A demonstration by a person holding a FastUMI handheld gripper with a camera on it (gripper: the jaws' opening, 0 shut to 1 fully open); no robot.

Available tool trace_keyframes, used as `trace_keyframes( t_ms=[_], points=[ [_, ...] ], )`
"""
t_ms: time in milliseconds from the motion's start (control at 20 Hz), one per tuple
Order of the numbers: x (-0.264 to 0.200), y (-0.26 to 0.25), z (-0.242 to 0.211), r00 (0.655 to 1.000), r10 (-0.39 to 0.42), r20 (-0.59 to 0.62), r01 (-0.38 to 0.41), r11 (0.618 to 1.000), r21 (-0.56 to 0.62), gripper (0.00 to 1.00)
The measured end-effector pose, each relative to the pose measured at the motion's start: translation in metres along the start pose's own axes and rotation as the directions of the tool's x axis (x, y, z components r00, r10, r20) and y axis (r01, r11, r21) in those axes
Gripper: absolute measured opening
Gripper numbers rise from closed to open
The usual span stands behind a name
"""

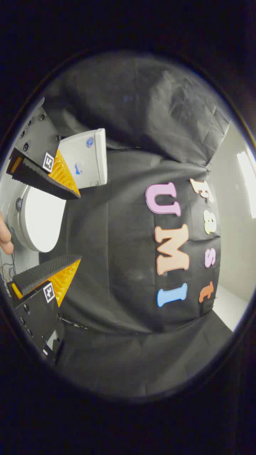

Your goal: Open the toilet lid.

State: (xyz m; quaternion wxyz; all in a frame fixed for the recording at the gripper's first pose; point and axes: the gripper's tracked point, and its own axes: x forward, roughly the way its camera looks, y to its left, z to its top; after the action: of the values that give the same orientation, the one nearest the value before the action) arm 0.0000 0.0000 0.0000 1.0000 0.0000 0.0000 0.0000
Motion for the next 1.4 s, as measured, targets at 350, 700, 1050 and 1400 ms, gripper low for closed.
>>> trace_keyframes(
  t_ms=[350, 700, 1050, 1400],
  points=[
    [0.029, 0.057, -0.036, 0.995, 0.081, -0.051, -0.074, 0.989, 0.131, 0.97],
    [0.026, 0.084, -0.044, 0.998, 0.020, -0.054, -0.015, 0.995, 0.098, 0.99],
    [0.030, 0.093, -0.069, 0.994, 0.017, -0.106, -0.004, 0.993, 0.121, 0.99],
    [0.026, 0.094, -0.106, 0.986, -0.005, -0.166, 0.039, 0.979, 0.202, 0.99]
  ],
)
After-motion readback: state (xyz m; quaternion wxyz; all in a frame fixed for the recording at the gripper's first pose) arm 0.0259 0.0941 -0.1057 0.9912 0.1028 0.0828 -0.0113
